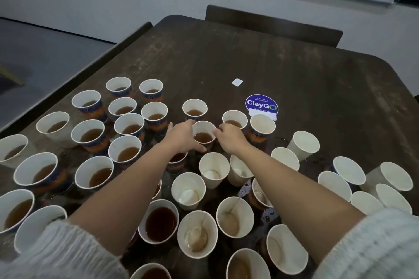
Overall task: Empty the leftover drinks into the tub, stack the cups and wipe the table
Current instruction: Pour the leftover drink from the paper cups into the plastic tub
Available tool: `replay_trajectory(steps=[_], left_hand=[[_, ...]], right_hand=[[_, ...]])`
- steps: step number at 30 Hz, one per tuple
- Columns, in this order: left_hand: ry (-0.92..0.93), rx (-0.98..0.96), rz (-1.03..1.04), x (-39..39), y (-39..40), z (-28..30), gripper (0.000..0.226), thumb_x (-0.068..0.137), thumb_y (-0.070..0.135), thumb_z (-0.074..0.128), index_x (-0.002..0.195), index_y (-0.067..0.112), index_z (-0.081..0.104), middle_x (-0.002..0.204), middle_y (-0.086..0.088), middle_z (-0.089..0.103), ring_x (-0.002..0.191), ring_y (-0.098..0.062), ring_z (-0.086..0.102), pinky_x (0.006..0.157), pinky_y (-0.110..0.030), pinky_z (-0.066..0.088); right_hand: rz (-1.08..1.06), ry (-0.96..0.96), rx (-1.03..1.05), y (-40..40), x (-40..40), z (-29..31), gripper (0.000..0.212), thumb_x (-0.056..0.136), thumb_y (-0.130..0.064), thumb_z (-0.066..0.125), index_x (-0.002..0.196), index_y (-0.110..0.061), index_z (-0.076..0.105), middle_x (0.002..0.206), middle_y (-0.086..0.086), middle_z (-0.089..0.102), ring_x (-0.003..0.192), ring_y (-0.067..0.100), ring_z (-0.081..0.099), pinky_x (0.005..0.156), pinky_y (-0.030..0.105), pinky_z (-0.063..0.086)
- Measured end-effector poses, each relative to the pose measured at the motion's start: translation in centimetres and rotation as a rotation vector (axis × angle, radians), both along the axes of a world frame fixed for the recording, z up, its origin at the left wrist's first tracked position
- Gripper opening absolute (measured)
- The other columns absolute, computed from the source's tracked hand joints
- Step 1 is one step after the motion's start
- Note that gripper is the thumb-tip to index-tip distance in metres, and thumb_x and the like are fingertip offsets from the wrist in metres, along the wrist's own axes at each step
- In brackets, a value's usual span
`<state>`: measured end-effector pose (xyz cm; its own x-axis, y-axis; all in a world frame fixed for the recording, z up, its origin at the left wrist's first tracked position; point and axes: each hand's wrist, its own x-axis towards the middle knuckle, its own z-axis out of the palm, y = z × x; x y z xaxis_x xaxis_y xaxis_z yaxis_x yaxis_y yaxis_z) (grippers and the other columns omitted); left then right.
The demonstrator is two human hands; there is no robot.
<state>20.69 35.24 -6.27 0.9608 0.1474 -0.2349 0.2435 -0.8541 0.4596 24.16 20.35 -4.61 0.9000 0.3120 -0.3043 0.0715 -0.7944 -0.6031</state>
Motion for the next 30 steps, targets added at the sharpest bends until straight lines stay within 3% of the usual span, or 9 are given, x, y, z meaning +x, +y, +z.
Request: replay_trajectory(steps=[6,9,12,14,17,20,25,28,30], left_hand=[[-0.094,0.005,0.04,-0.2,-0.4,-0.7,0.07,0.075,0.046,0.077,0.133,0.02,0.046,0.128,0.0,0.061,0.127,-0.022,0.049,0.117,-0.052,0.0],[-0.149,-0.086,0.034,-0.6,-0.3,-0.7,0.07,0.073,0.042,0.08,0.132,0.02,0.049,0.128,0.001,0.06,0.125,-0.021,0.051,0.119,-0.052,0.011],[-0.268,-0.291,0.059,-1.4,-0.5,0.5,0.072,0.067,0.029,0.087,0.129,0.018,0.053,0.125,0.001,0.061,0.118,-0.017,0.055,0.103,-0.036,0.04],[-0.321,-0.357,0.086,-1.8,-1.0,1.3,0.077,0.065,0.024,0.088,0.131,0.017,0.05,0.127,0.002,0.058,0.117,-0.015,0.052,0.095,-0.028,0.042],[-0.361,-0.467,0.118,-2.3,-2.0,2.3,0.087,0.063,0.025,0.089,0.136,0.018,0.043,0.129,0.001,0.056,0.119,-0.016,0.052,0.102,-0.036,0.045],[-0.373,-0.554,0.103,-2.7,-3.1,3.1,0.08,0.066,0.017,0.087,0.131,0.021,0.042,0.124,0.005,0.057,0.116,-0.014,0.053,0.099,-0.033,0.045],[-0.426,-0.588,0.062,-3.7,-6.2,5.2,0.065,0.074,0.018,0.082,0.126,0.02,0.044,0.118,0.006,0.056,0.109,-0.009,0.052,0.087,-0.02,0.042],[-0.493,-0.638,0.047,-4.0,-8.5,6.8,0.066,0.073,0.02,0.083,0.128,0.017,0.046,0.117,0.006,0.059,0.11,-0.012,0.057,0.086,-0.019,0.048],[-0.506,-0.666,0.033,-4.0,-10.2,7.9,0.067,0.073,0.021,0.083,0.128,0.019,0.046,0.12,0.004,0.06,0.111,-0.014,0.058,0.092,-0.028,0.05]], right_hand=[[-0.118,-0.029,-0.084,1.3,0.5,-1.4,0.025,0.101,-0.017,0.044,0.11,-0.003,0.063,0.106,0.015,0.066,0.097,0.031,0.063,0.085,0.039,0.054],[-0.148,-0.067,-0.069,1.3,0.5,-1.0,0.021,0.098,-0.015,0.048,0.102,-0.003,0.065,0.095,0.015,0.064,0.091,0.03,0.064,0.08,0.037,0.054],[-0.167,-0.099,-0.039,1.0,0.4,0.0,0.018,0.096,-0.016,0.05,0.089,-0.004,0.062,0.085,0.013,0.058,0.082,0.027,0.058,0.07,0.034,0.046],[-0.18,-0.1,-0.001,0.5,0.1,1.2,0.02,0.096,-0.017,0.051,0.087,-0.004,0.062,0.085,0.014,0.058,0.082,0.028,0.058,0.07,0.034,0.044],[-0.187,-0.131,0.059,-0.5,-0.4,3.5,0.024,0.096,-0.018,0.051,0.092,-0.001,0.067,0.089,0.014,0.065,0.086,0.028,0.062,0.078,0.039,0.052],[-0.193,-0.16,0.131,-1.7,-1.1,6.1,0.021,0.096,-0.017,0.051,0.09,-0.003,0.066,0.082,0.009,0.061,0.077,0.021,0.058,0.065,0.03,0.045],[-0.208,-0.18,0.276,-5.4,-2.6,10.2,0.032,0.094,-0.011,0.05,0.062,-0.009,0.055,0.076,0.015,0.064,0.068,0.021,0.057,0.053,0.024,0.039],[-0.243,-0.221,0.475,-8.4,-3.5,11.7,0.029,0.094,-0.018,0.053,0.073,-0.002,0.063,0.078,0.015,0.068,0.068,0.019,0.058,0.065,0.03,0.046],[-0.222,-0.209,0.58,-10.6,-4.1,12.4,0.029,0.097,-0.034,0.055,0.09,-0.008,0.066,0.083,0.001,0.065,0.075,0.012,0.058,0.067,0.026,0.047]])
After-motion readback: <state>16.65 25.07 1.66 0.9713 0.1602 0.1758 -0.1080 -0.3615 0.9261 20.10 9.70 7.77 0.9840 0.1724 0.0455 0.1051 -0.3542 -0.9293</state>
